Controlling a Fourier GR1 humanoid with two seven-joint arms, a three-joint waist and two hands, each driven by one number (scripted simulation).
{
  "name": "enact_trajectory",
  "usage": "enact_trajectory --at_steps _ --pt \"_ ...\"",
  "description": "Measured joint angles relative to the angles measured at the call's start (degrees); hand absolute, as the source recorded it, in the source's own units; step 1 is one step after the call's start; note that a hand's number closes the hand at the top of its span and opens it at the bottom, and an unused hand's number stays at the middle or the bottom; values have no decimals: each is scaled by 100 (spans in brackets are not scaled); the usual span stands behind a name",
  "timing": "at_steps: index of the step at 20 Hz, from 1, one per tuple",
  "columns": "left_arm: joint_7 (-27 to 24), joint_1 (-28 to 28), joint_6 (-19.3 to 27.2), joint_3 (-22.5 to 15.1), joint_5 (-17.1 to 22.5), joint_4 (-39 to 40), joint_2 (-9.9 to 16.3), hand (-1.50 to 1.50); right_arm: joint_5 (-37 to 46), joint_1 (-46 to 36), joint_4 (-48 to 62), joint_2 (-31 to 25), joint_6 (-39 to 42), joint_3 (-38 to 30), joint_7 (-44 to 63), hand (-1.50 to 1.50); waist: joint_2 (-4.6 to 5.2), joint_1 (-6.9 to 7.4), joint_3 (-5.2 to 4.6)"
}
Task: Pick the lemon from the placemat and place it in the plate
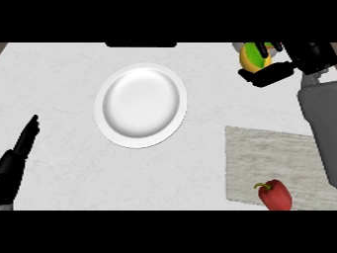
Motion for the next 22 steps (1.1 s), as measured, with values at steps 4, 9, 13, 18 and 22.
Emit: enact_trajectory --at_steps 4,9,13,18,22 --pt "53 35 -68 31 -1 -96 5 0 -63 -290 -229 448 231 224 424 150 4 15 0" --pt "75 -19 -121 40 -42 -82 -37 0 71 -648 -138 1175 140 511 1020 150 15 36 -1" --pt "25 -50 -168 93 -58 -46 -20 0 123 -1146 482 1653 -78 752 1451 150 27 85 -2" --pt "-64 -171 -168 71 -132 121 -95 0 -132 -1641 1387 1874 -329 1235 1775 150 41 132 -2" --pt "-93 -190 -203 18 -172 118 -151 0 -490 -1868 2201 1933 -765 1768 1765 150 58 210 -3"
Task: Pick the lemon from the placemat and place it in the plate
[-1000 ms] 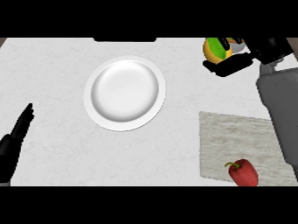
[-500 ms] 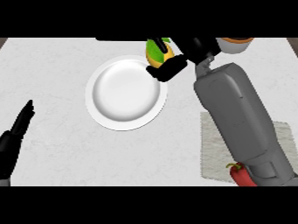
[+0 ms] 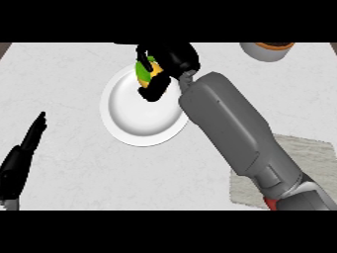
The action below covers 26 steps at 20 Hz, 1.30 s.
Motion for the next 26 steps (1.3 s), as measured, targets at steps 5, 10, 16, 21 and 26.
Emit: enact_trajectory --at_steps 5,10,16,21,26 --pt "-34 -61 -4 1 -50 35 -25 0 -781 -159 671 26 -309 685 -60 150 19 94 -1" --pt "20 -222 -1 -87 -138 67 -81 0 -1639 -67 1067 33 -920 1056 325 -150 44 211 -1" --pt "60 -289 -60 -58 -147 68 -52 0 -2387 -194 1452 37 -1498 1397 132 -150 58 238 1" --pt "55 -296 -25 -40 -158 111 -105 0 -2999 -133 1365 37 -2202 1095 -288 -150 47 172 4" --pt "118 -176 -96 106 -62 -25 -13 0 -3396 -214 1579 -14 -2651 469 -590 -150 22 43 6"
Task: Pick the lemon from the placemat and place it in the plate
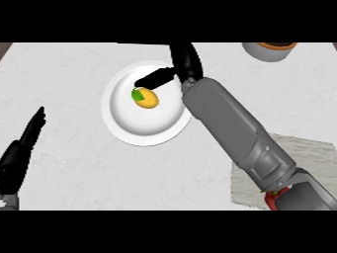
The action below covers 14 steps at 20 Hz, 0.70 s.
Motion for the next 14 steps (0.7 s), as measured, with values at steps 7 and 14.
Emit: enact_trajectory --at_steps 7,14 --pt "-5 124 10 112 11 -21 10 0 -764 418 45 -507 628 -1074 -1141 -150 -8 -118 4" --pt "-60 282 6 66 -41 -159 -86 0 -1028 698 547 -1290 1756 -1696 -2421 -150 0 -113 4"
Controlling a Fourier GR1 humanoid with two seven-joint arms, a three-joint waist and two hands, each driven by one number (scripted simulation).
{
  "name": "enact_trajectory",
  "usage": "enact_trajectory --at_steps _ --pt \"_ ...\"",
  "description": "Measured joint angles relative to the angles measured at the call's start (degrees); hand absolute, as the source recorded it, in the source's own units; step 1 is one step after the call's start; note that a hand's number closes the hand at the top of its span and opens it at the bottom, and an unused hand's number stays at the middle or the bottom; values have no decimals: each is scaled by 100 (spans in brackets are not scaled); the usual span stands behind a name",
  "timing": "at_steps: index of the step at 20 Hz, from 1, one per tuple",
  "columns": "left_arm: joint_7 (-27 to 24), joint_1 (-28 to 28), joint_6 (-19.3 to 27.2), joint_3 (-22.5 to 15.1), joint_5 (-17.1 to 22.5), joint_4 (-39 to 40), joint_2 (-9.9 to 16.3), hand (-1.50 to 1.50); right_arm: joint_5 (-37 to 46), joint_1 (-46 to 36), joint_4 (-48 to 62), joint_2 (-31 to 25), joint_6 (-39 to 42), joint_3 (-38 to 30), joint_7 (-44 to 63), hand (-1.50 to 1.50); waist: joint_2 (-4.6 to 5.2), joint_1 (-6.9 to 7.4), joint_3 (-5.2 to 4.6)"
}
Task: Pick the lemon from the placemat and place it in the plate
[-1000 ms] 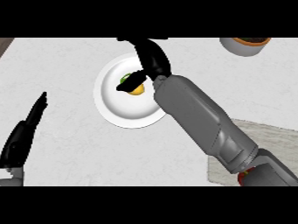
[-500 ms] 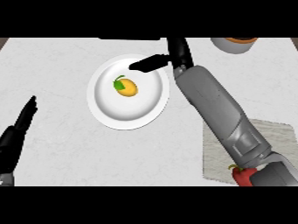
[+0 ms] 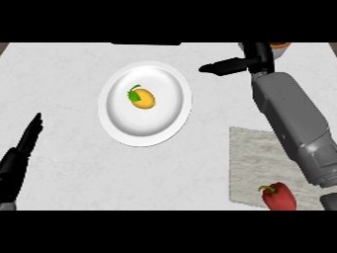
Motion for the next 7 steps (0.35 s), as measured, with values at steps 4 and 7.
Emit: enact_trajectory --at_steps 4,7 --pt "70 -32 -49 29 5 -58 4 0 44 13 428 -378 548 -180 -492 -150 -1 2 0" --pt "58 -27 -56 13 -23 -62 -39 0 109 -113 785 -561 838 -286 -734 -150 -3 33 -2"
